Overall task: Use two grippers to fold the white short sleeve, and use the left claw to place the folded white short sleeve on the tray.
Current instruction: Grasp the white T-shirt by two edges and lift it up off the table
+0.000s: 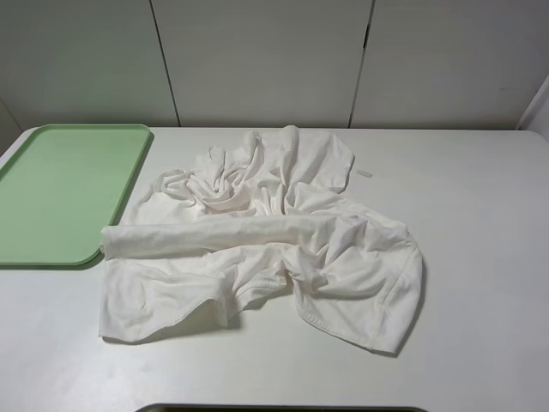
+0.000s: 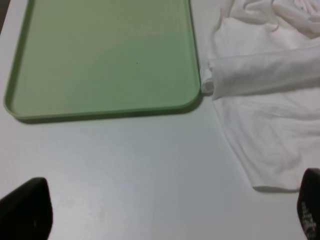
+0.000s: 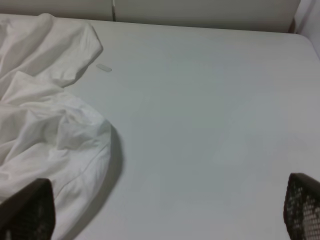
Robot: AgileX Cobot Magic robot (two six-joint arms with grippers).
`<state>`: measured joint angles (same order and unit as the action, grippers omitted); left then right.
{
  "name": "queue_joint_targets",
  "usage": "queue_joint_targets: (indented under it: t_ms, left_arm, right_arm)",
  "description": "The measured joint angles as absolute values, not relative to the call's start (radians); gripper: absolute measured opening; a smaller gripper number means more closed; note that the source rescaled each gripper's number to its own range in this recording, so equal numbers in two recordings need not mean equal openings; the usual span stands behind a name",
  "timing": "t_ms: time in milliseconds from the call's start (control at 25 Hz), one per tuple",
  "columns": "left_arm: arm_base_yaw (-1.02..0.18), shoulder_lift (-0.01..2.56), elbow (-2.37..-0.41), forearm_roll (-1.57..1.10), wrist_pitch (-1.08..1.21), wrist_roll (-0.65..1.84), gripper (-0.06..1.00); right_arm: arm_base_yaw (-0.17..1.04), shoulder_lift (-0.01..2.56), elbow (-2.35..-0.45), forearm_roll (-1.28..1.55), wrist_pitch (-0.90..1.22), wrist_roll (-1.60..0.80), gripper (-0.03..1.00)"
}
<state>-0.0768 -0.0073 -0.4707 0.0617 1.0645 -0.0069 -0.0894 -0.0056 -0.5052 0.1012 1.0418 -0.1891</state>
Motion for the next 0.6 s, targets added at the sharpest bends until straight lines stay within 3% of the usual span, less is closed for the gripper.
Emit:
queue_joint_targets:
  t_ms: [600]
  left_arm:
    - [-0.077, -0.007, -0.471, 0.061, 1.060, -0.007, 0.98]
  right_arm:
    - [-0.089, -0.006, -0.505, 0.101, 1.042, -0.189, 1.00]
